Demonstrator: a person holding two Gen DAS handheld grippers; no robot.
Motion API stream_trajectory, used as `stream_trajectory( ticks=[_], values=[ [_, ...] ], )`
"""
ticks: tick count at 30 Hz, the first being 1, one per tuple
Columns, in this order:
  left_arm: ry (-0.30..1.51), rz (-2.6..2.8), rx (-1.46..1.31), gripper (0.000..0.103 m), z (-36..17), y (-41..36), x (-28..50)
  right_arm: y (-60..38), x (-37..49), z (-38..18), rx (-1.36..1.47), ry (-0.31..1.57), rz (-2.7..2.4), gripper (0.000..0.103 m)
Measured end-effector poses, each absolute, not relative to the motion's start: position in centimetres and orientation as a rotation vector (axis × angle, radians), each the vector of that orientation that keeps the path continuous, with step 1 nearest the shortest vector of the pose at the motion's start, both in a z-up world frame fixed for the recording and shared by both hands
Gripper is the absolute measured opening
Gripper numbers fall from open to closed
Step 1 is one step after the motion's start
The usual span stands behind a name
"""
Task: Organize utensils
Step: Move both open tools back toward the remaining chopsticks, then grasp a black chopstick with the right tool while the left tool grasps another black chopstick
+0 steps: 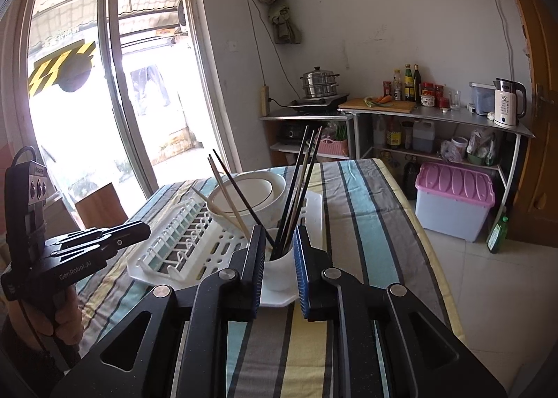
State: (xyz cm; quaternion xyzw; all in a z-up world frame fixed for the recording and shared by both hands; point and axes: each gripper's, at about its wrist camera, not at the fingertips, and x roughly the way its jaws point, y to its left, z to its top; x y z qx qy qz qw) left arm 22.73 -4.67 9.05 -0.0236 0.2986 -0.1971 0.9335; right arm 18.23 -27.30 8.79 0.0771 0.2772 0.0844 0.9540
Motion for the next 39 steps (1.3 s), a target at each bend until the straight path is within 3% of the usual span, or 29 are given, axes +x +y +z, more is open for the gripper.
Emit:
stream_trajectory(
  ticks=[16,39],
  values=[
    [0.746,-0.334,-0.052,0.007,1.7,-0.8,14.1,-22.0,12.8,2.4,0.122,0.735,0.259,0.017],
    [0.798,-0.313,-0.112,0.007,0.1,0.9,15.9,-16.7,18.7,-4.1,0.018,0.95,0.282,0.017]
  ],
)
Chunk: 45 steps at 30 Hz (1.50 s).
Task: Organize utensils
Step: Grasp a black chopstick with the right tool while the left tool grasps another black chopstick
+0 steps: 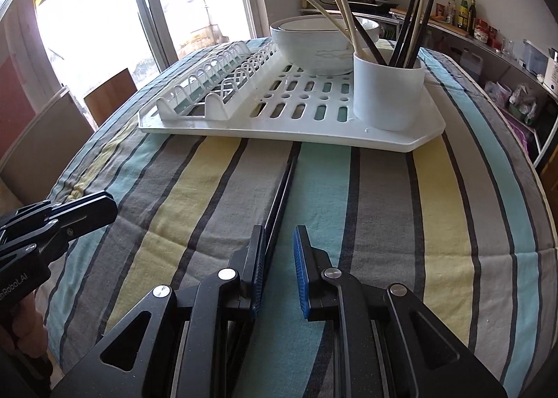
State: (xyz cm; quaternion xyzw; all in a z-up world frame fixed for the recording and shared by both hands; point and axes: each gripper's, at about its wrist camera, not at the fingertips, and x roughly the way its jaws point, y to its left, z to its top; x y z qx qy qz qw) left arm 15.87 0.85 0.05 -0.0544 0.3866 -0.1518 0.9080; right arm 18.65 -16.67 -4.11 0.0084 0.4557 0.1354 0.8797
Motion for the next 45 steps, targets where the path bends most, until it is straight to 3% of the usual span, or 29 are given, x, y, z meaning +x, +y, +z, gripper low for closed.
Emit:
stream_trajectory(
  ticks=[23,31,35,45],
  values=[
    [1.041,-0.438,-0.159,0.007,-3.1,-7.1,23.5,-21.8,19.7,-4.2,0.017,0.984,0.152,0.017],
    [1.008,-0.392,-0.053,0.011,-3.0,-9.7,24.7,-23.0,22.1,-4.5,0.002,0.995,0.117,0.017],
    [0.956,-0.4,0.026,0.007,-3.1,-10.7,24.5,-23.5,22.6,-4.6,-0.023,0.983,0.146,0.012],
    [0.962,-0.455,0.135,0.007,-2.7,-11.3,24.6,-25.0,22.8,-4.5,-0.063,1.022,0.188,0.01]
  ],
)
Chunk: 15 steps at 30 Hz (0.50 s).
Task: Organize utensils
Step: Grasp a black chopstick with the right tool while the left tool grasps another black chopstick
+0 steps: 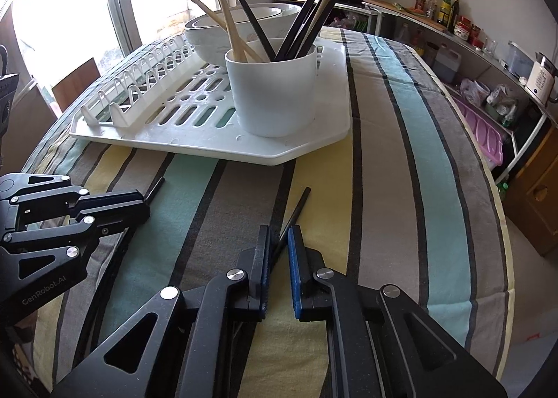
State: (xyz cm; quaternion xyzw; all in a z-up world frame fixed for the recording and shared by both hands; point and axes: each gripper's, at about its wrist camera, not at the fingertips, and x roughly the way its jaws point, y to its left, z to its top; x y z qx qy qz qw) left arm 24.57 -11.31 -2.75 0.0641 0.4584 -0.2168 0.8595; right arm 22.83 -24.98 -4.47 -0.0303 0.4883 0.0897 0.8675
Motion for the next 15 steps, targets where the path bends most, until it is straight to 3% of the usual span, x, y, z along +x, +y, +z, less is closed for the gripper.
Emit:
stream_trajectory(
  ticks=[9,15],
  values=[
    [0.97,-0.423,0.257,0.008,-2.7,-13.3,24.6,-24.5,24.3,-4.4,-0.07,1.067,0.147,0.01],
    [0.985,-0.437,0.182,0.006,-2.5,-12.5,25.1,-24.9,23.9,-4.2,-0.019,1.045,0.153,0.006]
  ],
)
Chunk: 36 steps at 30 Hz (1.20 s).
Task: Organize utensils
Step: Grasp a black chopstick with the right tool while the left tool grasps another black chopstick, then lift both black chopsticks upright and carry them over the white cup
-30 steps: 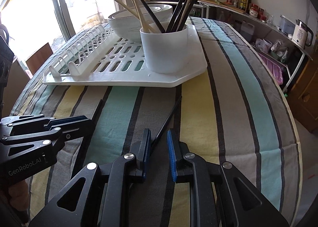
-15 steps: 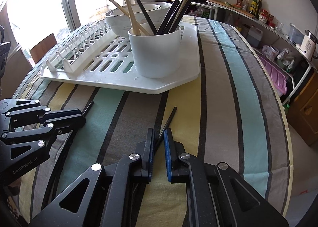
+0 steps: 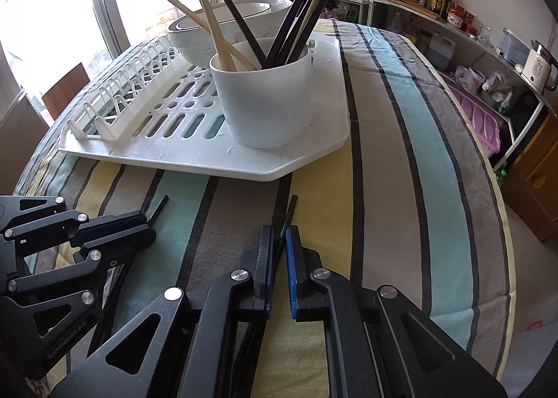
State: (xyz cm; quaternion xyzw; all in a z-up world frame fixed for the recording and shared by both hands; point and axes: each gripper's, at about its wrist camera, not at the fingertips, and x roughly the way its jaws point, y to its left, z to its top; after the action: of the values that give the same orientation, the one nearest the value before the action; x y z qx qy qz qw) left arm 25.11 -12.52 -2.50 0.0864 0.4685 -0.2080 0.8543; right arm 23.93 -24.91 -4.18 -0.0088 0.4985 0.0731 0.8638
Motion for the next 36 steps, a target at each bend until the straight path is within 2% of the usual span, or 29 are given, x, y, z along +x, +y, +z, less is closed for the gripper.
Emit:
stream_trajectory(
  ticks=[8,24,36],
  values=[
    [0.908,-0.466,0.135,0.005,0.7,-11.4,24.4,-24.8,22.4,-0.4,-0.001,0.929,0.174,0.005],
    [0.627,-0.472,0.038,0.004,12.7,-6.9,20.5,-25.4,17.6,9.9,0.057,0.619,0.168,0.004],
    [0.526,-0.466,-0.006,0.004,14.3,-3.5,14.5,-25.5,12.5,11.5,0.046,0.532,0.148,0.004]
  ],
)
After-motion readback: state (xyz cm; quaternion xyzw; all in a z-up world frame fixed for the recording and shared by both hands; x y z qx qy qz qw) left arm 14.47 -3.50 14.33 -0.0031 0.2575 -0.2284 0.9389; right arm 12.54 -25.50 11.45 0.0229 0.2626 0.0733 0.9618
